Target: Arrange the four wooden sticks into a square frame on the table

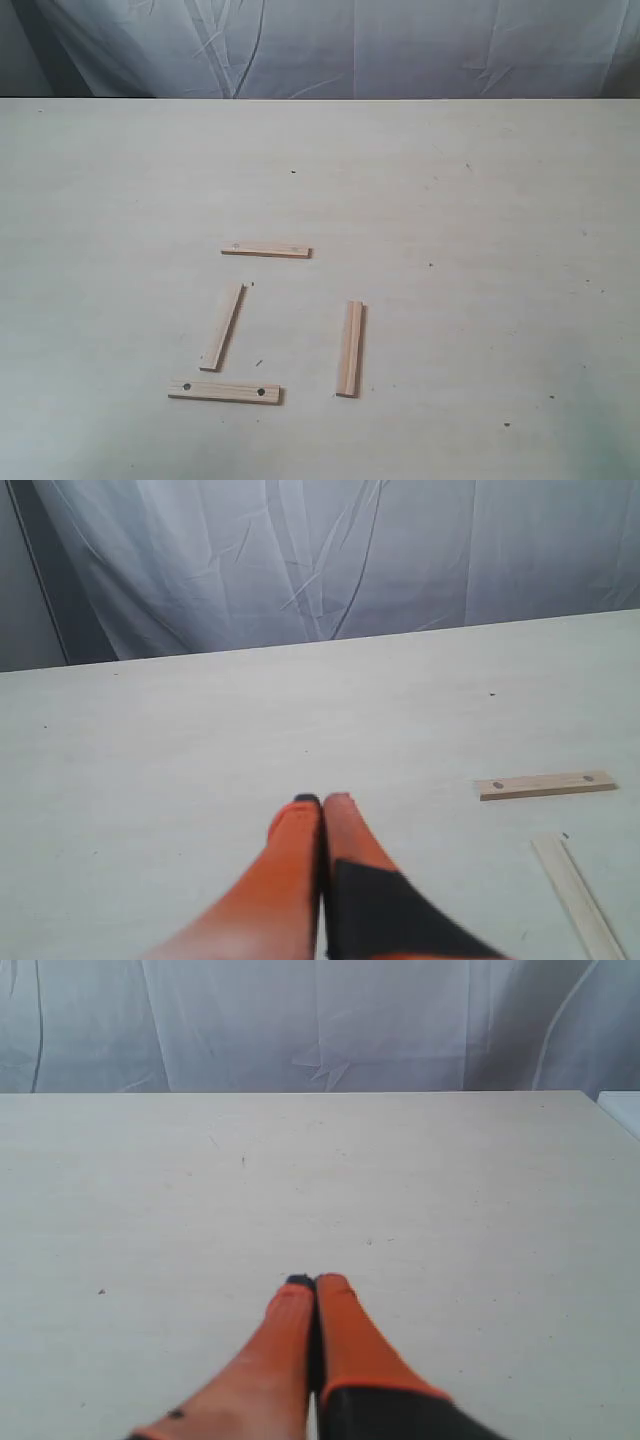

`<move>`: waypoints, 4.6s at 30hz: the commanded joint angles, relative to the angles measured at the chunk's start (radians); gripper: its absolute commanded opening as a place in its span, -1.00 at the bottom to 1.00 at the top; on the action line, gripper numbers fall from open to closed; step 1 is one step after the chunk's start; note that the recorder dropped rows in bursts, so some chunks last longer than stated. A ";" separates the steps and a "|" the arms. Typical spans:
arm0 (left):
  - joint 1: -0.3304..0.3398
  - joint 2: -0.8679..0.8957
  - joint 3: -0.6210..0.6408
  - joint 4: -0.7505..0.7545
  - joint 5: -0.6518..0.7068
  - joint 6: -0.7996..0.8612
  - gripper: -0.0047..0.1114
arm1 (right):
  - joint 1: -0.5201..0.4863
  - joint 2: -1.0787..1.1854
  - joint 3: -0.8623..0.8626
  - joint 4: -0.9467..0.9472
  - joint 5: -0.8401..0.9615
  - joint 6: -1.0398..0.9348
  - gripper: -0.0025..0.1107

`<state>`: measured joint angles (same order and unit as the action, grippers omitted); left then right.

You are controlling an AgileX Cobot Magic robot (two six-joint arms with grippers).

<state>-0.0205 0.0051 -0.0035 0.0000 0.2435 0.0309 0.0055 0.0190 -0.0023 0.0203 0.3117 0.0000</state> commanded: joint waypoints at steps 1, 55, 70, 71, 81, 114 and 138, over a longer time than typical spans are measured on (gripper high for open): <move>0.000 -0.005 0.003 0.017 -0.007 -0.004 -0.92 | -0.005 -0.005 0.002 0.000 -0.009 0.000 -0.96; -0.277 1.499 -0.771 -0.299 0.310 0.104 -0.92 | -0.004 0.993 -0.543 0.582 0.313 -0.140 -0.97; -0.360 1.647 -0.768 -0.411 0.145 0.056 -0.25 | -0.002 1.271 -0.541 0.778 0.310 -0.387 -0.97; -0.360 1.667 -0.767 -0.411 0.149 0.056 -0.19 | -0.002 1.271 -0.541 0.778 0.310 -0.389 -0.97; -0.360 1.803 -0.767 -0.435 0.122 0.072 -0.15 | -0.002 1.271 -0.541 0.778 0.304 -0.392 -0.97; -0.104 1.578 -0.835 -0.385 0.151 0.080 -0.92 | 0.752 1.643 -0.944 -0.038 0.278 0.620 -0.97; -0.099 1.578 -0.835 -0.437 0.158 0.082 -0.92 | 0.821 1.886 -1.021 -0.070 0.233 0.831 -0.95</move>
<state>-0.1201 1.5875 -0.8413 -0.4299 0.4011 0.1118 0.8276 1.9272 -1.0191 -0.0206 0.5484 0.8301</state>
